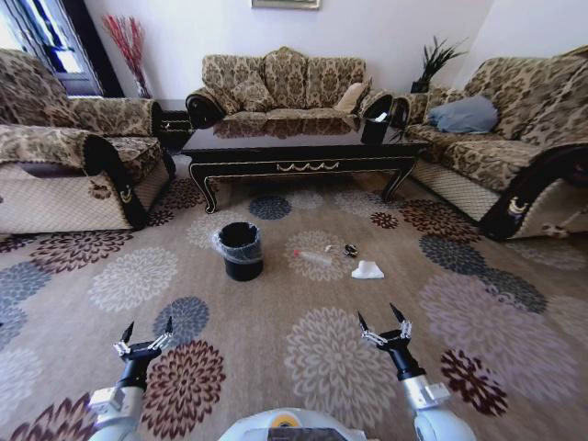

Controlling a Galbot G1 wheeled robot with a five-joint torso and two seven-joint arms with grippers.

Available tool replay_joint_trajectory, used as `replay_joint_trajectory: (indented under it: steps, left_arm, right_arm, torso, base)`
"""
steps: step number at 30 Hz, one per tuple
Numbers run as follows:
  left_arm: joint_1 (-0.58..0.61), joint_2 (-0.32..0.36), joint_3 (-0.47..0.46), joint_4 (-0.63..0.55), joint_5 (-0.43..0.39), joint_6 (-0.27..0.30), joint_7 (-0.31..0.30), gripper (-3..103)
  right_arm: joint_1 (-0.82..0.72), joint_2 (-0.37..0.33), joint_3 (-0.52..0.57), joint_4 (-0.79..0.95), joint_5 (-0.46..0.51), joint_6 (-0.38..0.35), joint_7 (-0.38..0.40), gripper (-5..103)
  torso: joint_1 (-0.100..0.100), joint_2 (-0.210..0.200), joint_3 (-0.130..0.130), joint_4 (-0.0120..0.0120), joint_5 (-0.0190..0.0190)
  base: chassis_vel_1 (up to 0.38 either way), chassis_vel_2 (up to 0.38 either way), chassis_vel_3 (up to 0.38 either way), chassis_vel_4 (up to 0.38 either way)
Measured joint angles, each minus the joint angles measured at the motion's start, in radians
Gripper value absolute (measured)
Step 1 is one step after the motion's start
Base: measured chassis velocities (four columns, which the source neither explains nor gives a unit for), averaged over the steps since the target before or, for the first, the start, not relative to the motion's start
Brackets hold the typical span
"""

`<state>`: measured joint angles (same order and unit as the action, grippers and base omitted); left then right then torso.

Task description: Move to the front of the table and pick up the trash from the floor, then place it into the trash bin.

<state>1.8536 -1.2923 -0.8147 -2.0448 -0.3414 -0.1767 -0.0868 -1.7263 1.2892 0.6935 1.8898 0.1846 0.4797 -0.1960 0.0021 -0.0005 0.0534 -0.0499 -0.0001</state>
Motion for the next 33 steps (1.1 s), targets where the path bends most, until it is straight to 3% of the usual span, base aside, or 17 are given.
replay_joint_trajectory:
  steps: [13,21,33]
  left_arm:
    - [-0.026,0.031,-0.003,-0.009,-0.009,0.025,-0.002,100]
    - [-0.075,0.015,0.020,-0.022,0.005,0.074,-0.010,100]
    - [-0.118,0.053,0.043,-0.068,0.006,0.138,-0.037,100]
  right_arm:
    - [0.000,0.005,-0.001,0.004,0.001,-0.005,0.000,100]
    - [0.000,0.009,-0.002,0.002,-0.001,-0.006,0.000,100]
    - [0.000,0.010,-0.002,-0.005,-0.004,-0.005,0.000,100]
  torso:
    - [0.000,0.000,0.000,-0.0002,-0.0001]
    - [0.000,0.000,0.000,-0.0001,0.0001]
    - [0.000,0.000,0.000,-0.0005,-0.0001]
  base:
    - [-0.200,0.186,0.181,-0.182]
    - [-0.198,0.210,0.208,-0.189]
    - [-0.190,0.197,0.197,-0.194]
